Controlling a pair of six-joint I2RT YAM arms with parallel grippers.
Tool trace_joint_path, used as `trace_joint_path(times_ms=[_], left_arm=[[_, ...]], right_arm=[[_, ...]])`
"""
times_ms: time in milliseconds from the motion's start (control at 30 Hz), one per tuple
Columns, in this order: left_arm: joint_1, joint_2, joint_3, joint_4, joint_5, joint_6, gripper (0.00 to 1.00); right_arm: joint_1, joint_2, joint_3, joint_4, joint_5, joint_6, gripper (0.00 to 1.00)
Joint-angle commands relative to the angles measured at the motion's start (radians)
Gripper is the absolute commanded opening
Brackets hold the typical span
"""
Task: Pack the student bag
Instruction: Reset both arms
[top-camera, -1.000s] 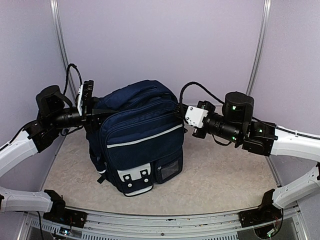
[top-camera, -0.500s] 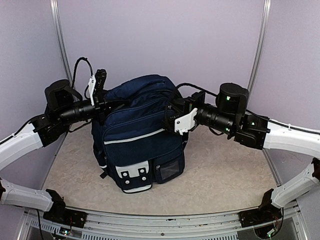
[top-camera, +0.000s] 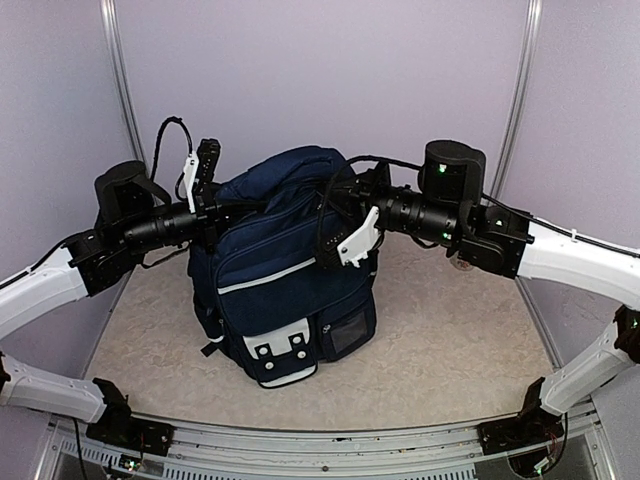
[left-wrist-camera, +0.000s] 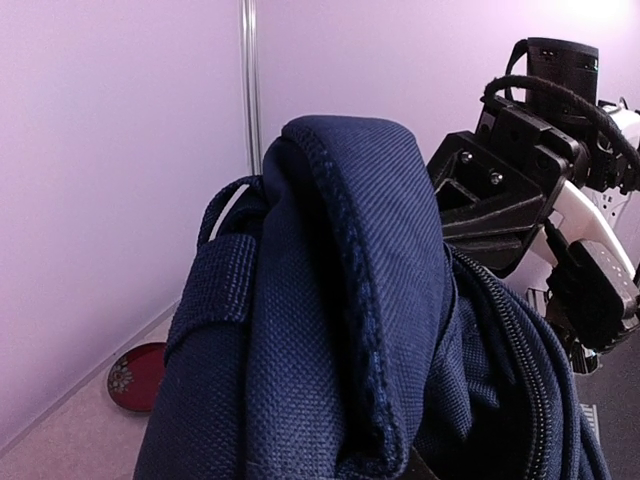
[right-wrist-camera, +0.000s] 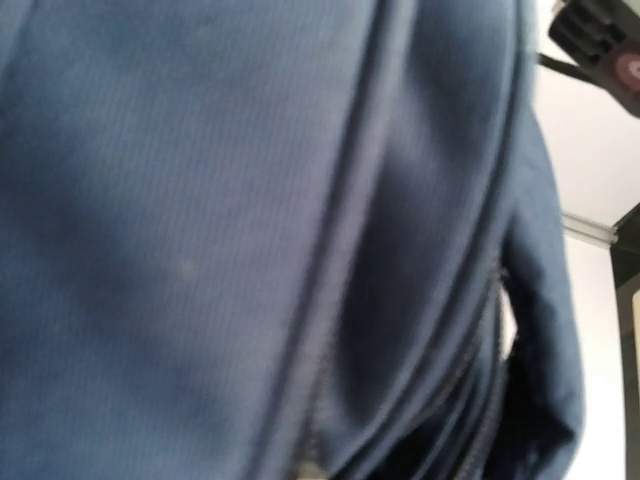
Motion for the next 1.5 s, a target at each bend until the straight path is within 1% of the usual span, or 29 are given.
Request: trace_joint_path(times_ms=[0,33,133,233,333,400,433,500,533,600,633,667,733,800,967,1000,1033,1067,1100,1133,1167,1200,1300,1367,1467], left_arm=[[-0.025,0.022,0.011,0.049,-0.014,-0.044,0.0],[-0.026,0.017,0.009,0.051,-0.016,-0.043,0.0],[-0.029,0.002,-0.007,0.065,-0.039,-0.027,0.0],[-0.03,-0.017,-0.03,0.093,-0.075,-0.024,0.0],[-0.037,-0.019,-0.037,0.107,-0.087,-0.022,0.0],[-0.053,-0.021,-0.043,0.12,-0.103,-0.017,0.0],[-0.064,-0.026,-0.045,0.128,-0.12,-0.01,0.0],[-0.095,-0.032,-0.052,0.145,-0.163,0.001,0.0],[-0.112,-0.04,-0.058,0.155,-0.188,0.004,0.0],[-0.146,-0.054,-0.068,0.172,-0.233,0.007,0.0],[-0.162,-0.062,-0.071,0.181,-0.252,0.004,0.0],[-0.178,-0.068,-0.075,0.19,-0.268,-0.001,0.0],[-0.207,-0.081,-0.087,0.212,-0.307,-0.025,0.0],[-0.238,-0.097,-0.103,0.238,-0.361,-0.045,0.0],[-0.316,-0.154,-0.176,0.343,-0.533,-0.067,0.0],[-0.324,-0.166,-0.192,0.369,-0.553,-0.067,0.0],[-0.329,-0.174,-0.207,0.394,-0.566,-0.068,0.0],[-0.33,-0.178,-0.215,0.405,-0.564,-0.071,0.0],[-0.33,-0.176,-0.215,0.406,-0.556,-0.07,0.0],[-0.33,-0.173,-0.214,0.406,-0.547,-0.071,0.0],[-0.33,-0.171,-0.215,0.408,-0.535,-0.072,0.0],[-0.331,-0.169,-0.218,0.413,-0.522,-0.075,0.0],[-0.331,-0.17,-0.219,0.417,-0.489,-0.082,0.0],[-0.331,-0.174,-0.219,0.413,-0.477,-0.088,0.0],[-0.333,-0.176,-0.219,0.401,-0.452,-0.1,0.0]], right_arm=[[0.057,-0.084,-0.016,0.284,-0.131,0.127,0.2],[0.057,-0.104,-0.045,0.302,-0.117,0.147,0.25],[0.057,-0.169,-0.142,0.351,-0.069,0.195,0.37],[0.057,-0.24,-0.192,0.339,-0.048,0.314,0.55],[0.057,-0.31,-0.229,0.315,-0.027,0.459,0.6],[0.051,-0.346,-0.218,0.272,-0.007,0.645,0.63],[0.044,-0.351,-0.189,0.221,0.013,0.774,0.64],[0.017,-0.324,-0.063,-0.003,0.033,1.07,0.65],[0.014,-0.295,0.011,-0.116,0.027,1.203,0.63],[0.015,-0.234,0.163,-0.362,-0.005,1.383,0.55],[0.014,-0.209,0.245,-0.453,-0.01,1.464,0.52],[0.014,-0.192,0.284,-0.528,0.006,1.536,0.49],[0.014,-0.186,0.301,-0.619,0.062,1.661,0.47],[0.014,-0.2,0.266,-0.655,0.077,1.749,0.5],[0.014,-0.257,0.077,-0.615,0.069,1.938,0.58],[0.014,-0.278,0.026,-0.585,0.068,1.965,0.62],[0.015,-0.303,-0.03,-0.542,0.038,1.974,0.7],[0.014,-0.333,-0.082,-0.491,-0.007,1.97,0.83],[0.013,-0.362,-0.139,-0.44,-0.065,1.95,0.98],[0.013,-0.393,-0.186,-0.399,-0.094,1.927,1.0],[0.007,-0.418,-0.225,-0.376,-0.083,1.913,1.0],[-0.013,-0.438,-0.256,-0.364,-0.067,1.902,1.0],[-0.096,-0.461,-0.313,-0.305,-0.098,1.878,1.0],[-0.121,-0.443,-0.35,-0.25,-0.178,1.848,1.0],[-0.126,-0.368,-0.362,-0.18,-0.293,1.799,0.98]])
